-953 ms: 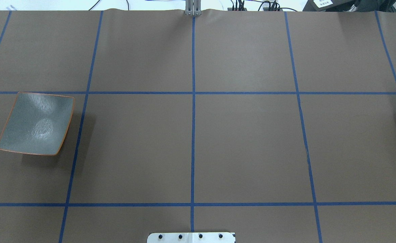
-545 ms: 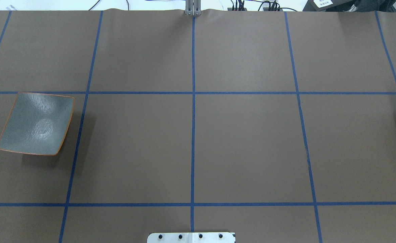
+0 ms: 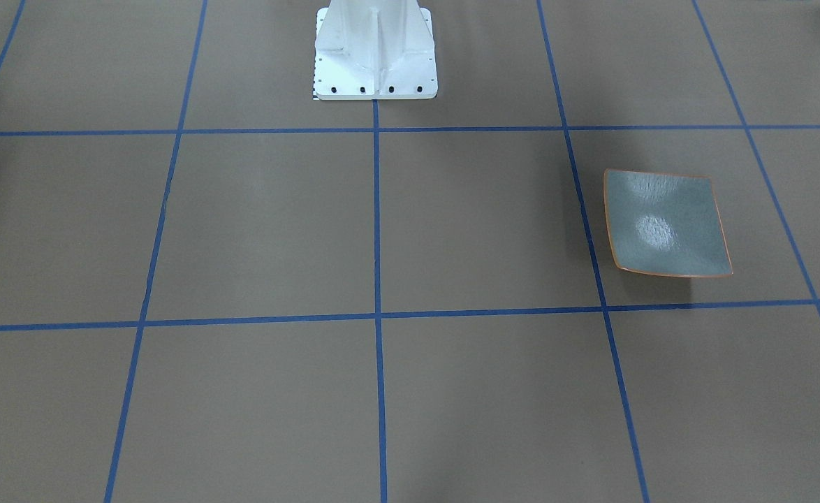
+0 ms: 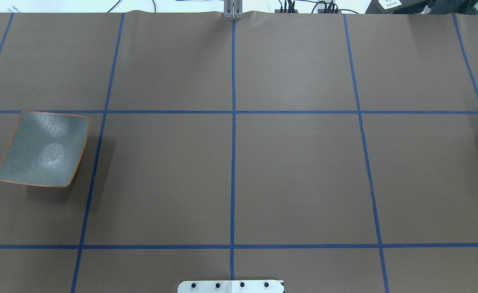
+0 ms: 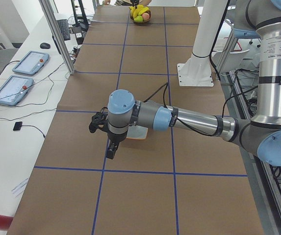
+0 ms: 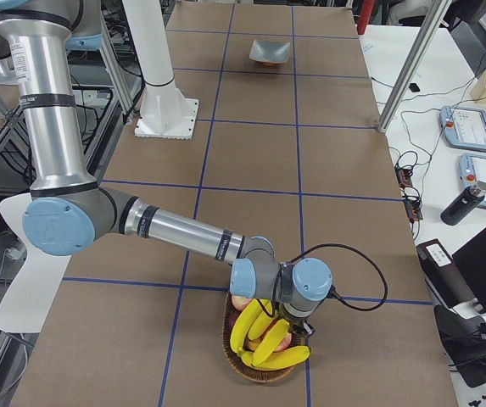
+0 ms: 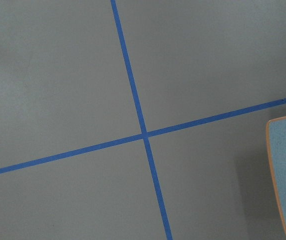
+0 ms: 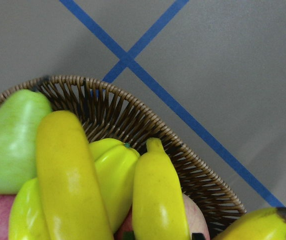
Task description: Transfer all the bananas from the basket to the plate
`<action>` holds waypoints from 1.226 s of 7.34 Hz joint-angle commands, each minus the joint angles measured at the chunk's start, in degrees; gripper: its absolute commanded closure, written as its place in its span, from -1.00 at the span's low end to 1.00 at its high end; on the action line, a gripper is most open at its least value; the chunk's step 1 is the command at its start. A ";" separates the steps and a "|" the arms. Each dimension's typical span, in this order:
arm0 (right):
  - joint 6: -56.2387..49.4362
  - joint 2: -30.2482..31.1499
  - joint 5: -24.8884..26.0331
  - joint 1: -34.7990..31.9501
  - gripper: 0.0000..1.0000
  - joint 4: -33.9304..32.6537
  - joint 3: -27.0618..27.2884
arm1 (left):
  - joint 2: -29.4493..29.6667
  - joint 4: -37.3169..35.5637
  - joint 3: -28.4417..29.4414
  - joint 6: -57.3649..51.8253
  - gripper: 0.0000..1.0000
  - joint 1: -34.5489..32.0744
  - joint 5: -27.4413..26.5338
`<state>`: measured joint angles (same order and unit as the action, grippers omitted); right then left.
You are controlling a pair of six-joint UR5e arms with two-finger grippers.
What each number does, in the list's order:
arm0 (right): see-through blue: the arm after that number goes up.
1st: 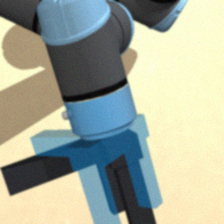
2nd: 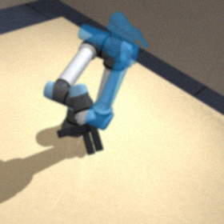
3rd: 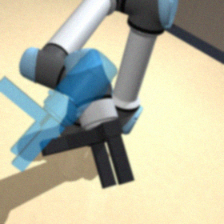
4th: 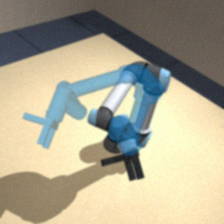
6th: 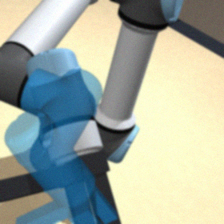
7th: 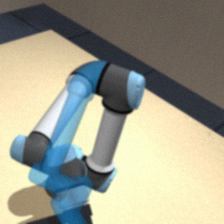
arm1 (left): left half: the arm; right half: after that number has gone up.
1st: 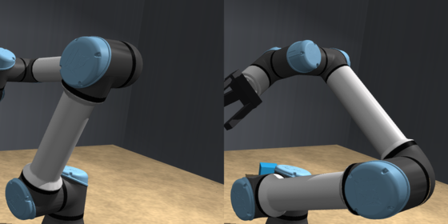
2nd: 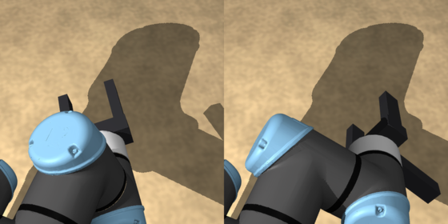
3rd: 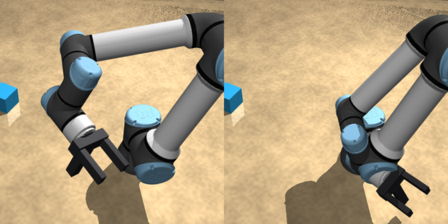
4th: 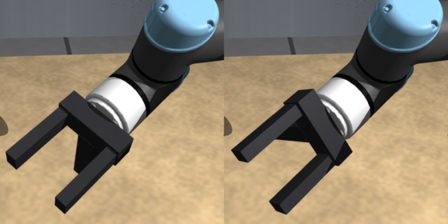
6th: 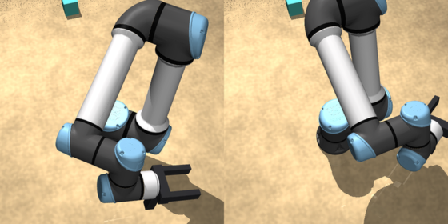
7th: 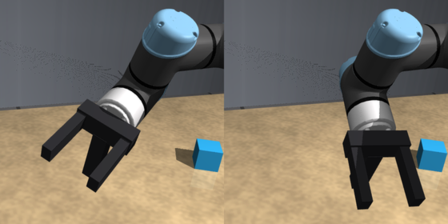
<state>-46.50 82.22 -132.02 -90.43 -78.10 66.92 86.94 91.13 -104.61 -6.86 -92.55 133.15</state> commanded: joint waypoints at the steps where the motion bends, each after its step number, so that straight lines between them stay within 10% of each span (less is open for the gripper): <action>1: 0.09 -0.31 0.53 0.25 0.37 -0.03 -0.04 | -0.10 0.02 0.02 0.00 -1.00 -0.09 0.00; 3: 0.35 -0.40 0.36 0.25 1.00 -0.12 1.01 | -0.10 -0.07 0.02 0.00 -1.00 0.00 0.00; 9: 0.53 -0.48 0.36 0.07 1.00 -0.47 2.51 | -0.01 0.02 0.45 0.00 -1.00 0.00 0.18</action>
<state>-46.00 81.74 -131.66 -90.29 -78.50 69.12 86.91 91.14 -104.24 -6.86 -92.55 133.33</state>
